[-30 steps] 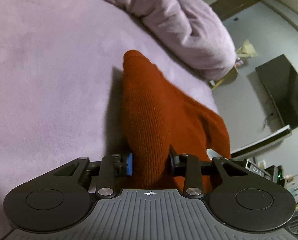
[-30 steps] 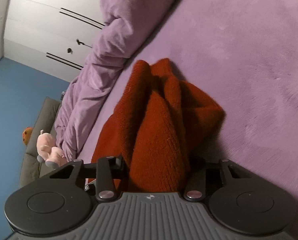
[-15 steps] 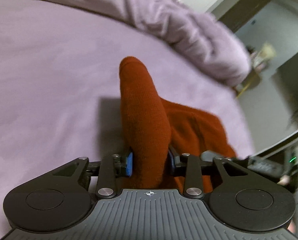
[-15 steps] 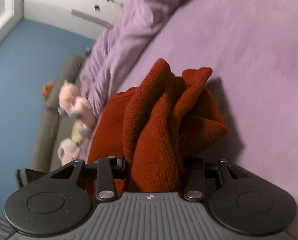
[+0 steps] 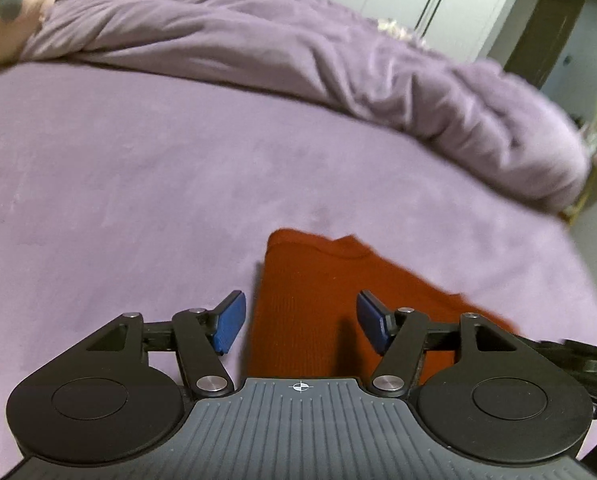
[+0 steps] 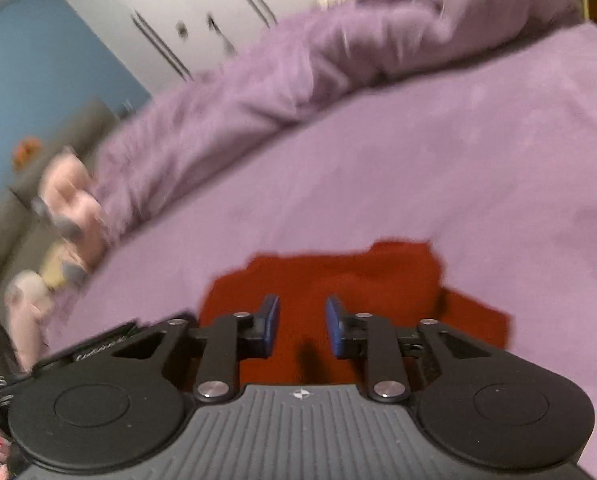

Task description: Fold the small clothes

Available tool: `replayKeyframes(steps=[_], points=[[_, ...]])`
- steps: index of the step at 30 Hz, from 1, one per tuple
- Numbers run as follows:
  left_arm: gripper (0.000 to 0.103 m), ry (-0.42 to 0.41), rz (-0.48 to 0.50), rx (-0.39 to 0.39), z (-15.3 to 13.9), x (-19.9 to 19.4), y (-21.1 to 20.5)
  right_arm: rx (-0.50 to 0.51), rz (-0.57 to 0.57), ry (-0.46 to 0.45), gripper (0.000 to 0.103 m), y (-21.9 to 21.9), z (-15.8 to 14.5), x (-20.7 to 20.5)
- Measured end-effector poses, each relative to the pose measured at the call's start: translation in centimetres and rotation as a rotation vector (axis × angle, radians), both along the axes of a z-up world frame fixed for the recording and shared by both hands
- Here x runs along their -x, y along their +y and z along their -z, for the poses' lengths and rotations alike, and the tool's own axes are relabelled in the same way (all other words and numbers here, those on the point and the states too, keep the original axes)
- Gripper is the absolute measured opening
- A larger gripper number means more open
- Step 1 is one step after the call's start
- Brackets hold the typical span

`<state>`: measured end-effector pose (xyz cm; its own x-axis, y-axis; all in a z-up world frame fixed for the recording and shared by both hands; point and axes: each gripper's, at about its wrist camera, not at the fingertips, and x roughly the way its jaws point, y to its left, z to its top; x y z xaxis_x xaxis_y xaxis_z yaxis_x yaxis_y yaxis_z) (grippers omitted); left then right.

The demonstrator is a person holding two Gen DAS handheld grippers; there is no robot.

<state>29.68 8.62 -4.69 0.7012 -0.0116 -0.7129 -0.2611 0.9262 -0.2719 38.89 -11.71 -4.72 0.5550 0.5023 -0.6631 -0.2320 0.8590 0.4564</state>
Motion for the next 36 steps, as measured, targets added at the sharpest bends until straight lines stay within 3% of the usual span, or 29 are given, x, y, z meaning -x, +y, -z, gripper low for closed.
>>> replayKeyframes(steps=[3,4,6,9,12,15,16,17,19,22,26,30,34,36], points=[[0.069,0.028,0.018,-0.055,1.8,-1.0,-1.0,0.242,0.025,-0.104,0.000,1.5,2.5,-1.4],[0.072,0.013,0.016,-0.052,2.3,-1.2,-1.3,0.285,0.026,-0.139,0.000,1.5,3.3,-1.6],[0.083,0.012,0.002,-0.058,3.4,-1.6,-1.3,0.259,0.052,-0.141,0.000,0.7,4.2,-2.0],[0.085,-0.005,-0.017,-0.001,3.8,-1.4,-0.4,0.175,0.139,-0.099,0.000,-1.5,4.4,-2.5],[0.084,0.006,0.001,0.064,2.1,1.3,0.7,0.032,0.186,-0.076,0.001,-4.2,3.8,-0.4],[0.084,-0.053,-0.008,0.061,0.1,7.6,1.7,-0.145,0.206,-0.093,0.028,-8.1,2.5,5.6],[0.084,-0.060,-0.022,0.052,-0.3,9.8,1.8,-0.188,0.223,-0.092,0.048,-9.5,2.2,8.3],[0.085,-0.065,-0.037,0.052,-0.4,12.1,1.8,-0.226,0.243,-0.086,0.060,-10.8,2.2,11.0],[0.085,-0.069,-0.047,0.070,-0.2,16.4,1.1,-0.289,0.269,-0.037,0.060,-12.7,2.7,14.8],[0.085,-0.060,-0.030,0.073,0.5,20.1,-0.6,-0.381,0.310,0.059,0.059,-14.2,4.1,18.7],[0.082,0.002,0.034,-0.030,1.5,20.7,-2.9,-0.455,0.274,0.099,0.055,-13.3,4.8,18.9],[0.082,0.000,0.010,-0.050,1.4,19.9,-3.5,-0.436,0.256,0.131,0.047,-10.9,5.7,18.0],[0.082,0.019,-0.016,-0.063,1.4,18.9,-3.3,-0.591,0.260,0.175,0.010,-10.1,6.1,17.4],[0.083,0.036,-0.015,-0.067,1.6,17.8,-3.3,-0.778,0.249,0.215,0.008,-10.3,6.7,17.1]])
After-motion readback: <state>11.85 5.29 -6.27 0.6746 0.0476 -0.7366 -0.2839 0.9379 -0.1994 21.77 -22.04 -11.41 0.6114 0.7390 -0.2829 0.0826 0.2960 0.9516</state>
